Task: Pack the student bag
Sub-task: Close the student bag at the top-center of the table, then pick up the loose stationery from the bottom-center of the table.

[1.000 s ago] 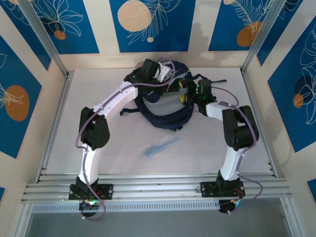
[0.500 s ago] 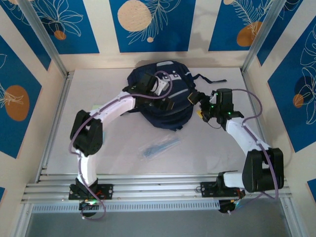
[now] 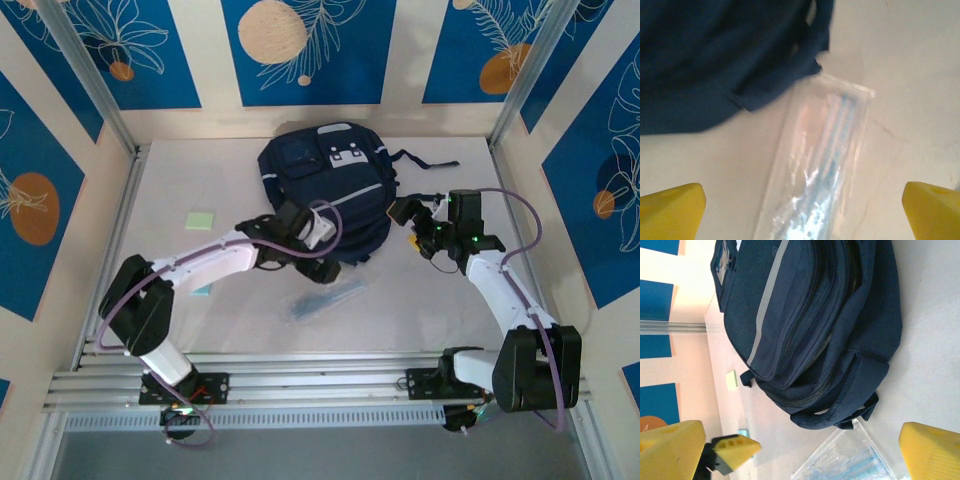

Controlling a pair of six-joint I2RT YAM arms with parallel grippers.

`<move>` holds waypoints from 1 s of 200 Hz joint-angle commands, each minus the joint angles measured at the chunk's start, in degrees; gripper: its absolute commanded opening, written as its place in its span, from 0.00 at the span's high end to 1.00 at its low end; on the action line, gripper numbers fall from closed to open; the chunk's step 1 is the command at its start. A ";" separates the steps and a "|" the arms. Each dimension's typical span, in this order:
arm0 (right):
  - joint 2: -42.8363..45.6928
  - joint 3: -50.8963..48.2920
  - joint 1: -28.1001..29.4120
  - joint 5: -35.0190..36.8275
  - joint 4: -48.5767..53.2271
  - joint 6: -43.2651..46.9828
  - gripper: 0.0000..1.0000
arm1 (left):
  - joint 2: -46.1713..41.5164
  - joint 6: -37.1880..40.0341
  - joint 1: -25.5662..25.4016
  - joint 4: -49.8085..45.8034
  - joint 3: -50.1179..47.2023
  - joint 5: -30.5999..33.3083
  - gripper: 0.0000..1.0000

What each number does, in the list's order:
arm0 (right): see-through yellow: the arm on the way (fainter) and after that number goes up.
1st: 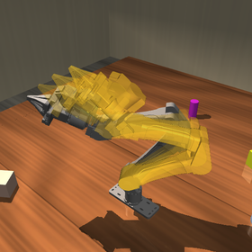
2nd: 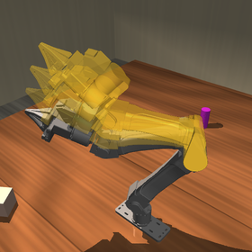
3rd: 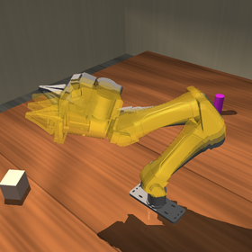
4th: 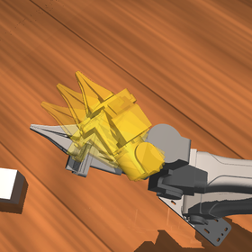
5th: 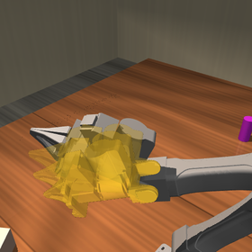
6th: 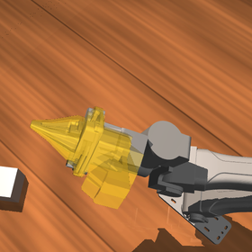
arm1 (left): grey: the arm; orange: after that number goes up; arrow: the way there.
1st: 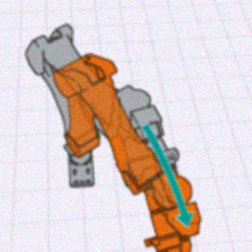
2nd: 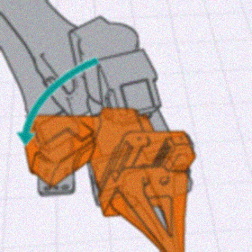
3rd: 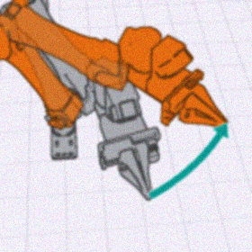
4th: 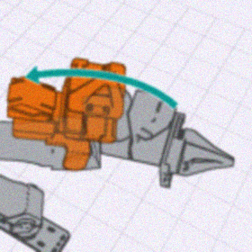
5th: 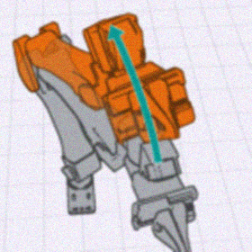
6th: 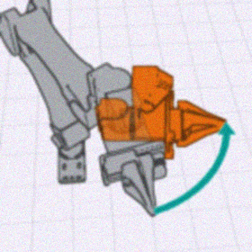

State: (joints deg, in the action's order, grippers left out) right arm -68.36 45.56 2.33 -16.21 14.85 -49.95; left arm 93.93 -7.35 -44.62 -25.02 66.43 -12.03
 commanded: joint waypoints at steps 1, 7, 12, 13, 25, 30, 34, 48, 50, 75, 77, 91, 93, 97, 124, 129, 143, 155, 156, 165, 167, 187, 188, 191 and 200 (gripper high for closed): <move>0.59 -0.44 -0.13 -2.93 -0.09 -0.39 0.01 | 3.10 2.69 -2.32 -1.31 -0.73 3.30 0.00; 0.73 -0.86 -0.13 -3.10 -0.68 -0.86 0.01 | 4.24 3.08 -2.87 -1.28 -0.62 4.09 0.00; 0.96 -1.29 -0.13 -3.21 -1.13 -1.28 0.01 | 5.03 3.41 -3.26 -1.47 -0.33 4.67 0.00; 0.95 -1.36 -0.17 -3.30 -1.23 -1.37 0.01 | 5.30 3.49 -3.31 -1.50 -0.25 4.83 0.00; 1.25 -2.52 -0.13 -3.49 -2.40 -2.17 0.01 | 7.48 4.47 -4.06 -2.00 0.69 6.13 0.00; 1.30 -2.98 -0.21 -3.52 -2.83 -2.46 0.00 | 8.38 4.94 -4.27 -2.20 1.13 6.51 0.00; 1.38 -3.30 -0.14 -3.49 -3.16 -2.73 0.01 | 9.08 5.22 -4.45 -2.42 1.54 6.79 0.00; 1.31 -4.10 -0.29 -3.76 -3.76 -3.29 0.01 | 11.30 6.25 -5.03 -3.43 2.81 6.94 0.00; 1.30 -4.19 -0.30 -3.75 -3.84 -3.30 0.01 | 11.59 6.42 -5.15 -3.56 2.97 6.94 0.00; 1.30 -4.86 -0.87 -3.75 -4.12 -3.49 0.00 | 14.25 7.68 -6.05 -4.75 4.06 7.63 0.00; 1.25 -4.91 -0.91 -3.74 -4.13 -3.51 0.01 | 14.44 7.70 -6.12 -4.88 4.06 7.64 0.00; 1.30 -5.04 -1.38 -3.86 -4.17 -3.66 0.01 | 15.18 7.79 -6.48 -5.46 4.30 7.17 0.00; 1.30 -5.04 -1.36 -3.84 -4.21 -3.73 0.00 | 15.24 7.79 -6.52 -5.54 4.31 7.06 0.00; 1.30 -5.04 -1.51 -3.83 -4.22 -3.73 0.00 | 15.40 7.75 -6.69 -5.76 4.16 6.88 0.00; 1.27 -4.99 -2.15 -3.83 -4.13 -3.96 0.00 | 15.76 7.62 -8.48 -7.83 3.80 6.49 0.00; 1.30 -4.99 -2.30 -3.84 -4.13 -4.07 0.01 | 15.77 7.62 -8.91 -8.30 3.71 6.62 0.00; 1.30 -5.04 -2.40 -3.92 -4.11 -4.30 0.00 | 16.02 7.36 -10.13 -8.97 2.98 7.88 0.01; 1.30 -5.12 -2.58 -4.01 -4.13 -4.49 0.00 | 16.73 7.36 -11.10 -9.51 2.25 9.94 0.02; 1.30 -5.08 -2.59 -4.01 -4.13 -4.47 0.00 | 16.77 7.36 -11.19 -9.56 2.18 10.19 0.02; 1.30 -5.11 -2.68 -4.06 -4.13 -4.65 0.00 | 17.59 7.35 -11.90 -10.02 1.88 11.68 0.03; 1.30 -5.13 -2.70 -4.02 -4.13 -4.74 0.00 | 17.77 7.35 -12.00 -10.11 1.86 11.92 0.03; 1.30 -5.18 -3.02 -4.00 -4.13 -5.10 0.00 | 19.07 7.01 -12.94 -10.23 1.77 14.13 0.10; 1.25 -5.16 -3.03 -4.00 -4.13 -5.13 0.00 | 19.13 6.96 -12.95 -10.18 1.77 14.14 0.10; 1.21 -5.17 -3.03 -4.02 -4.13 -5.08 0.00 | 19.11 6.86 -12.95 -10.10 1.77 14.21 0.12; 1.25 -5.21 -3.16 -4.05 -4.21 -5.20 0.00 | 19.10 6.65 -12.95 -9.64 1.75 14.32 0.16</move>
State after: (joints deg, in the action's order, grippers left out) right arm -68.03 41.10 -0.27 -18.63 10.96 -54.33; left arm 109.12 -0.51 -55.83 -29.89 69.93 2.28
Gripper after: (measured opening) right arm 0.994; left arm 0.891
